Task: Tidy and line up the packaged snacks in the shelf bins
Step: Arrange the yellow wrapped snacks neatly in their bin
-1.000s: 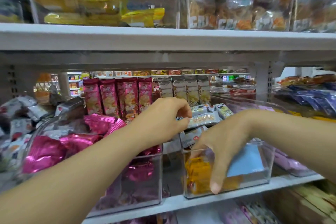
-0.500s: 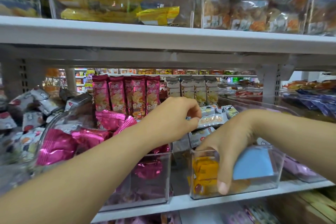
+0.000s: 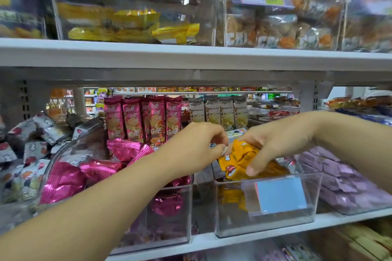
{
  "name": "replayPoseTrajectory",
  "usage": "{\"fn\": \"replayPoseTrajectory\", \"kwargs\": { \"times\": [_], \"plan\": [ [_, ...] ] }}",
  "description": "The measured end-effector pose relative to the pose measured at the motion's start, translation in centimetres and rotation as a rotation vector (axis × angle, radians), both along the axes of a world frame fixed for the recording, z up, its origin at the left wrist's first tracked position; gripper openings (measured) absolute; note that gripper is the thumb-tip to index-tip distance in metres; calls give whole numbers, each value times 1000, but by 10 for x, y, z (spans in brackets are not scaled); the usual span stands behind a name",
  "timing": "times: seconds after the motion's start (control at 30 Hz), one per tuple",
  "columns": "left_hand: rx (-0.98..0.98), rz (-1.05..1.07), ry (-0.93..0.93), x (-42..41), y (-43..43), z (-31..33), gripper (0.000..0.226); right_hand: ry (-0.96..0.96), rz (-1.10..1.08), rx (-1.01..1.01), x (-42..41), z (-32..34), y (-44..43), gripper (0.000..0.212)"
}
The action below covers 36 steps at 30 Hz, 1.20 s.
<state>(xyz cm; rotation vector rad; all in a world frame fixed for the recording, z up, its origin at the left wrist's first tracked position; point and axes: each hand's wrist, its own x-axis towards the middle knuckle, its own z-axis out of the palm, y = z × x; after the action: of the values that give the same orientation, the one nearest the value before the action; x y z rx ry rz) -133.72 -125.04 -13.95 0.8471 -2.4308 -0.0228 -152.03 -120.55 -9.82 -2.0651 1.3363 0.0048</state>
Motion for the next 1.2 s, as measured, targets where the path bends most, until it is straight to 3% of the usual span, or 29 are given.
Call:
{"fn": "replayPoseTrajectory", "kwargs": {
  "times": [0.13, 0.23, 0.4, 0.57, 0.73, 1.07, 1.2],
  "plan": [
    [5, -9, 60, 3, 9, 8, 16, 13, -53, -261, 2, 6, 16, 38],
    [44, -46, 225, 12, 24, 17, 20, -42, -98, -503, 6, 9, 27, 35],
    [296, -264, 529, 40, 61, 24, 27, -258, -143, -724, 28, 18, 53, 34],
    [245, -283, 520, 83, 93, 8, 39, -352, -77, -765, 75, 1, 84, 28],
    [157, -108, 417, 131, 123, -13, 36, -458, -48, -743, 126, -40, 103, 28],
    [377, 61, 386, 235, 146, -99, 25, -439, 65, -761, 217, -135, 99, 27],
    [337, 232, 286, 269, 134, -141, 27, -487, 50, -737, 252, -182, 76, 31]
  ]
}}
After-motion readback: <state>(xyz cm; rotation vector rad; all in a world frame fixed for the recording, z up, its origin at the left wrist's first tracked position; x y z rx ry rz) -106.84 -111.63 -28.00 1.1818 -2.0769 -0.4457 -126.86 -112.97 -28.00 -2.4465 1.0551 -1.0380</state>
